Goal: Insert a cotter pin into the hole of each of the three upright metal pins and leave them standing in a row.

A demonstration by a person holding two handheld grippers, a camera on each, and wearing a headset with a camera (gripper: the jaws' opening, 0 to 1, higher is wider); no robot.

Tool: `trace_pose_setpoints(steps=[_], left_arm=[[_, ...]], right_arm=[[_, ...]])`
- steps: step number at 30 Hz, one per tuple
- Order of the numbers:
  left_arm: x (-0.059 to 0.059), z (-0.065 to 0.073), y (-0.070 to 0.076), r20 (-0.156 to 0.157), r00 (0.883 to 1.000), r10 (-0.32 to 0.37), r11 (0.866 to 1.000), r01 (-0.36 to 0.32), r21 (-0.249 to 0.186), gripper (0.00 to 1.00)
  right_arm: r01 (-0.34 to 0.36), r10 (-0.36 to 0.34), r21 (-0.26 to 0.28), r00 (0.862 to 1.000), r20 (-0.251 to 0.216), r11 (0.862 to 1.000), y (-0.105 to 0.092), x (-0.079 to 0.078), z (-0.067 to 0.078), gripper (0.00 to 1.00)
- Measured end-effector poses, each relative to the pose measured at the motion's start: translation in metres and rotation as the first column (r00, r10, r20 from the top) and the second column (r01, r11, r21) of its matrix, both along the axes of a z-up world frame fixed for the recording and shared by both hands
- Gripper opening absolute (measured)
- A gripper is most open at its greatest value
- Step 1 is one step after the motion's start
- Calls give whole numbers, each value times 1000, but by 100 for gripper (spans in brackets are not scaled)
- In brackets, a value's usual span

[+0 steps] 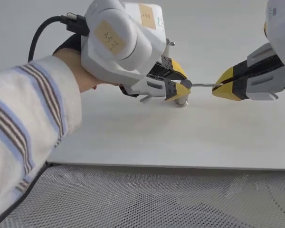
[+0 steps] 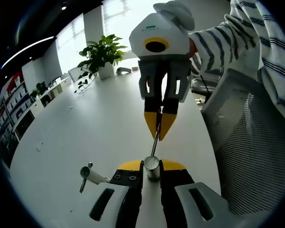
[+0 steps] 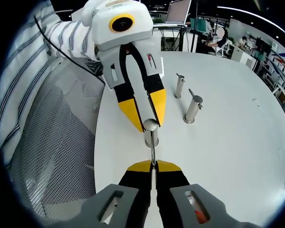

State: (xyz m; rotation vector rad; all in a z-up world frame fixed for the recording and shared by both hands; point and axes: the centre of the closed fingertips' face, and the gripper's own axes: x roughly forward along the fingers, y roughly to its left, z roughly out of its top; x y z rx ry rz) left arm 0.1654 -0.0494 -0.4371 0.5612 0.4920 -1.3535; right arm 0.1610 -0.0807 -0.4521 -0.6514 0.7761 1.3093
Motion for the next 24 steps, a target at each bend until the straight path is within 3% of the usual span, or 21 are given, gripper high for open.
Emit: trace_pose_setpoints(steps=[14,24], left_arm=[[3,-1,-1,1,1000,-4,1000,4,4,10],[3,-2,-3,-5,1000,-5,1000,5,0,10]], right_arm=[[-17,17,-15,1000,-1,1000,4,5,-8,0],[-31,31,32,999,-12,999,23,4,-14,0]])
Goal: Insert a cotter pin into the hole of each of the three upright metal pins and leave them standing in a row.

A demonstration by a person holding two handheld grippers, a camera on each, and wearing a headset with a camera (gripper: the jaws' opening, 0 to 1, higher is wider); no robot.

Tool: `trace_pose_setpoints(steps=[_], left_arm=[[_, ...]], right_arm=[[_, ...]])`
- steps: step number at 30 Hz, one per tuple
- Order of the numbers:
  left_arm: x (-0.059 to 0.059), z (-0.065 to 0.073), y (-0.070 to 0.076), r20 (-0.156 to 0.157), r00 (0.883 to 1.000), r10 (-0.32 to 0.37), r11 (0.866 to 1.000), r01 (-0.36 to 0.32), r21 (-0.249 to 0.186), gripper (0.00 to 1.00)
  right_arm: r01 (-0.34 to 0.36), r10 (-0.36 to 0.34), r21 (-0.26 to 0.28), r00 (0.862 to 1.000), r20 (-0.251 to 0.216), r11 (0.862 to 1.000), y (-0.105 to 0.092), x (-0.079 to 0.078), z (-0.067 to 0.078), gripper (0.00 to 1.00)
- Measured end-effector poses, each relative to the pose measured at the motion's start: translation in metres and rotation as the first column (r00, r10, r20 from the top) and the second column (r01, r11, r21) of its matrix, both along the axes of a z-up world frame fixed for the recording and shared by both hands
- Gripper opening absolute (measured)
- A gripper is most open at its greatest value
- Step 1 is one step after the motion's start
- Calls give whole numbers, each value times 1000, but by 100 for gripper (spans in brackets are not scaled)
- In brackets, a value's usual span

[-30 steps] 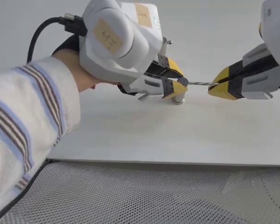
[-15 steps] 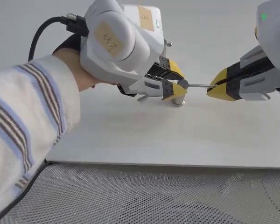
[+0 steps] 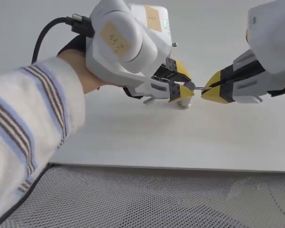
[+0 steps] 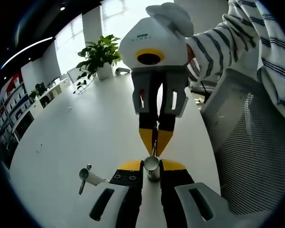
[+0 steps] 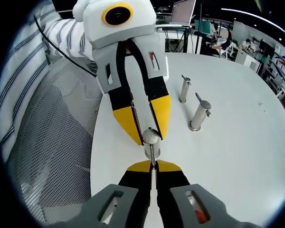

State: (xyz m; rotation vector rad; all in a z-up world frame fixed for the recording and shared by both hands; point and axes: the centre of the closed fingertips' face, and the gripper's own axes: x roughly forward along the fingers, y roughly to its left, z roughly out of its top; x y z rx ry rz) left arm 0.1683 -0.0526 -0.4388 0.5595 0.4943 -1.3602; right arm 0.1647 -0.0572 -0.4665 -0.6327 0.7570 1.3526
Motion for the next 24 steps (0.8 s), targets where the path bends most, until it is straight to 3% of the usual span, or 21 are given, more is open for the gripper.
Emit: trace_pose_setpoints(steps=[2,6,13,15,20,24], left_arm=[[0,0,0,0,1000,-3,1000,3,1,10],[0,-1,-1,-1,1000,-2,1000,2,0,10],[1,-2,-2,-6,1000,6,1000,-6,5,10],[1,-2,-1,-8,1000,9,1000,-9,4,10],[0,-2,-2,-10,1000,11,1000,-11,4,10],[0,-2,-2,-15,1000,13,1000,-13,3,10]], right_arm=[[-10,10,5,1000,-6,1000,1,-1,0,0],[-54,54,-3,997,48,999,3,0,0,0],[-65,63,25,997,47,998,14,2,2,0],[-37,36,49,999,25,998,15,0,4,1],[26,-27,89,1000,16,996,8,4,15,17],[34,-37,94,999,26,995,-1,5,21,12]])
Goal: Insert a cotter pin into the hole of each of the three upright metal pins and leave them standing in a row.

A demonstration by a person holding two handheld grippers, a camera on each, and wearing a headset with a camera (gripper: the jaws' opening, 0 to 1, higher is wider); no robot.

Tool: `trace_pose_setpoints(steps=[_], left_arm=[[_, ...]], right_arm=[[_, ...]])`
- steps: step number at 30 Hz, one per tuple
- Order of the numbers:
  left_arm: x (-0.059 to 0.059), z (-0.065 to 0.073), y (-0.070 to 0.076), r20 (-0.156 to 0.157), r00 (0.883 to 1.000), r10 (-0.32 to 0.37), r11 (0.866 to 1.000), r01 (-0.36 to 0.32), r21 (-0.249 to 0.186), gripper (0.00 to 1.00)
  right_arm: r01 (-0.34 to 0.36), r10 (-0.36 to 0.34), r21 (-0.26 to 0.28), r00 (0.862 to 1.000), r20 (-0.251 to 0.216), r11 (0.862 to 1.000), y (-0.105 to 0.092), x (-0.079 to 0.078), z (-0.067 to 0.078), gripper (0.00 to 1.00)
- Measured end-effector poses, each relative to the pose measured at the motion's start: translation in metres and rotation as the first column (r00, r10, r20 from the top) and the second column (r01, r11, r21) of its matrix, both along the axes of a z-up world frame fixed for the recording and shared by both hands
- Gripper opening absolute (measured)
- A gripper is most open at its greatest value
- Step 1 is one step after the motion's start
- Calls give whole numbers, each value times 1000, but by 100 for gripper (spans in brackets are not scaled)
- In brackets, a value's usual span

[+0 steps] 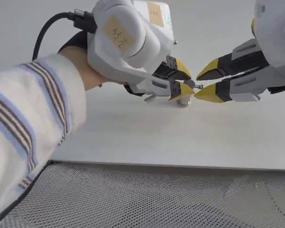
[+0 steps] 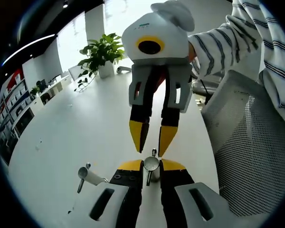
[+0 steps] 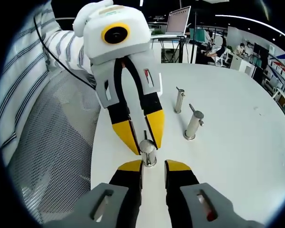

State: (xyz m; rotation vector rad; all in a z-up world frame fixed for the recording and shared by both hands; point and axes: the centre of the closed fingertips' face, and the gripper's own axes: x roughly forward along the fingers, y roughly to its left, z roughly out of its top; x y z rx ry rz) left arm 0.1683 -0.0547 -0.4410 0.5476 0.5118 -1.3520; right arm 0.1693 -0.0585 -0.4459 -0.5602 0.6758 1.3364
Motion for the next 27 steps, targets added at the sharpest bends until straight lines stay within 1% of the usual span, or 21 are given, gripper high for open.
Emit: trace_pose_setpoints(steps=[4,6,8,11,15,17,20,21,22,24,26,27], left_arm=[[0,0,0,3,1000,0,1000,0,1,10],[0,0,0,4,1000,-1,1000,1,1,10],[0,0,-1,4,1000,0,1000,0,2,10],[0,0,-1,4,1000,1,1000,-1,5,10],[0,0,-2,6,1000,1,1000,-1,7,10],[-1,0,-3,9,1000,-3,1000,3,8,10],[-1,0,-3,10,1000,-1,1000,1,5,10],[-1,0,-3,7,1000,2,1000,-2,1,10],[-1,-1,-3,-6,1000,10,1000,-10,-7,10],[0,-4,0,-12,1000,14,1000,-14,-9,14],[0,-6,5,-11,1000,24,1000,-24,-16,22],[-1,-7,7,-24,999,39,999,-40,-35,26]], right_arm=[[3,-3,-1,1000,-1,1000,-5,-2,1,5],[8,-8,10,1000,-8,1000,-5,-5,3,5],[2,-1,26,1000,-24,1000,-2,-10,4,0],[-6,7,32,1000,-16,999,3,-11,3,0],[-10,10,13,1000,-2,1000,0,-7,0,0],[-9,9,19,1000,-7,1000,0,-7,-1,0],[-9,9,18,1000,3,1000,-1,-7,1,0],[-5,5,18,1000,2,1000,-1,-6,1,1],[0,0,19,1000,-2,1000,-2,-6,2,4],[13,-13,24,1000,1,1000,-2,-6,4,11],[26,-26,24,1000,4,999,-2,-4,4,17],[29,-29,24,1000,5,999,-2,-4,5,19]])
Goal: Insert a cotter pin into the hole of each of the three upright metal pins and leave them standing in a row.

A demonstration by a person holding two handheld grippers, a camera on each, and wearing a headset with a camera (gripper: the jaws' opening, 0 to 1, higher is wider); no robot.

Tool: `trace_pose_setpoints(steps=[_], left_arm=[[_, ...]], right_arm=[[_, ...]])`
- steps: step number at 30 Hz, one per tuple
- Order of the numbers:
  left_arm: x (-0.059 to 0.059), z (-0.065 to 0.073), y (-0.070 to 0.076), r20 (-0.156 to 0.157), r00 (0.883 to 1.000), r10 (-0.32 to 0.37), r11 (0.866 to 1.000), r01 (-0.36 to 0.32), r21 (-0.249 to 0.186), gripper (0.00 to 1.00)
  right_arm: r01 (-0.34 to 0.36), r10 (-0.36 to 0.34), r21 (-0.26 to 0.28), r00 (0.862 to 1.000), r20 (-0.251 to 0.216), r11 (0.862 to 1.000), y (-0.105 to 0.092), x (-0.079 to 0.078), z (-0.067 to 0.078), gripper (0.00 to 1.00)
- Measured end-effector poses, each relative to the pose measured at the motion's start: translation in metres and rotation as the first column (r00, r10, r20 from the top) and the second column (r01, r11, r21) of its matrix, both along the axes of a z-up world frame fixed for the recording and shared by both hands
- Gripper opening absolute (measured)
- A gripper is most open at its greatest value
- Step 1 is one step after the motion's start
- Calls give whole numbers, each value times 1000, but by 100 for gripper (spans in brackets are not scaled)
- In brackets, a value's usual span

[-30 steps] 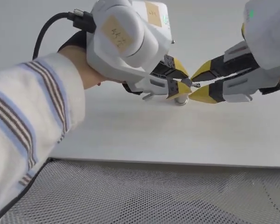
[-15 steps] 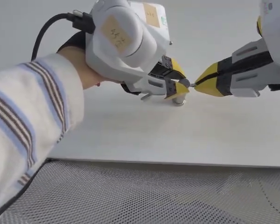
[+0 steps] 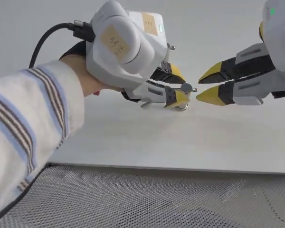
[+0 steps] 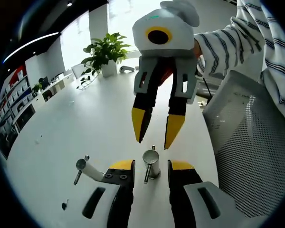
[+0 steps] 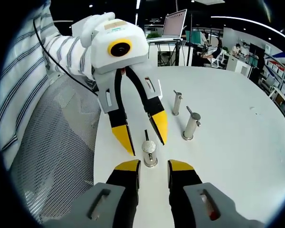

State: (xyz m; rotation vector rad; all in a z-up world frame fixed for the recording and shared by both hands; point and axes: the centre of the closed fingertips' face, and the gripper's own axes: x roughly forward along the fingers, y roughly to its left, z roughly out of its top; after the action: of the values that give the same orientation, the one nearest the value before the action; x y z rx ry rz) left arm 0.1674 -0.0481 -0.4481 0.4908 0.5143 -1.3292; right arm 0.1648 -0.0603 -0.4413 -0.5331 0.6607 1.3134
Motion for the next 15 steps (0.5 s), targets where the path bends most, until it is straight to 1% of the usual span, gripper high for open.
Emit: trace_pose_setpoints(steps=[1,2,3,4,6,7,9,10,12,13,14,15], left_arm=[[0,-1,0,-8,1000,9,1000,-9,-12,32],[-1,-1,2,-30,999,31,999,-32,-36,37],[-2,-1,5,-38,998,41,998,-42,-46,41],[-4,0,7,-44,998,47,997,-50,-65,47],[-8,2,11,-50,997,58,993,-62,-99,55],[-10,2,12,-54,997,60,992,-65,-106,60],[-15,1,15,-77,994,79,988,-89,-126,67],[-17,1,16,-90,992,87,986,-99,-135,73],[-18,1,17,-112,987,113,979,-130,-154,82],[-17,1,19,-134,979,153,972,-174,-160,89],[-14,0,21,-140,974,181,966,-202,-159,95],[-12,-1,24,-126,973,194,966,-212,-150,99]], right_arm=[[3,-3,1,1000,0,1000,0,0,0,19],[7,-7,2,1000,-1,1000,0,-1,1,21],[9,-9,3,1000,-2,1000,0,-2,1,22],[11,-11,1,1000,-2,1000,1,-2,1,22],[12,-12,-2,1000,-4,1000,2,-2,1,23],[12,-12,-2,1000,-4,1000,2,-3,1,23],[17,-17,2,1000,-11,1000,4,-4,1,24],[17,-17,4,1000,-14,1000,7,-4,1,25],[17,-17,4,1000,-17,1000,9,-5,0,25],[15,-15,3,1000,-18,1000,12,-5,0,25],[14,-14,3,1000,-19,1000,13,-6,0,25],[11,-11,5,1000,-21,1000,16,-7,0,25]])
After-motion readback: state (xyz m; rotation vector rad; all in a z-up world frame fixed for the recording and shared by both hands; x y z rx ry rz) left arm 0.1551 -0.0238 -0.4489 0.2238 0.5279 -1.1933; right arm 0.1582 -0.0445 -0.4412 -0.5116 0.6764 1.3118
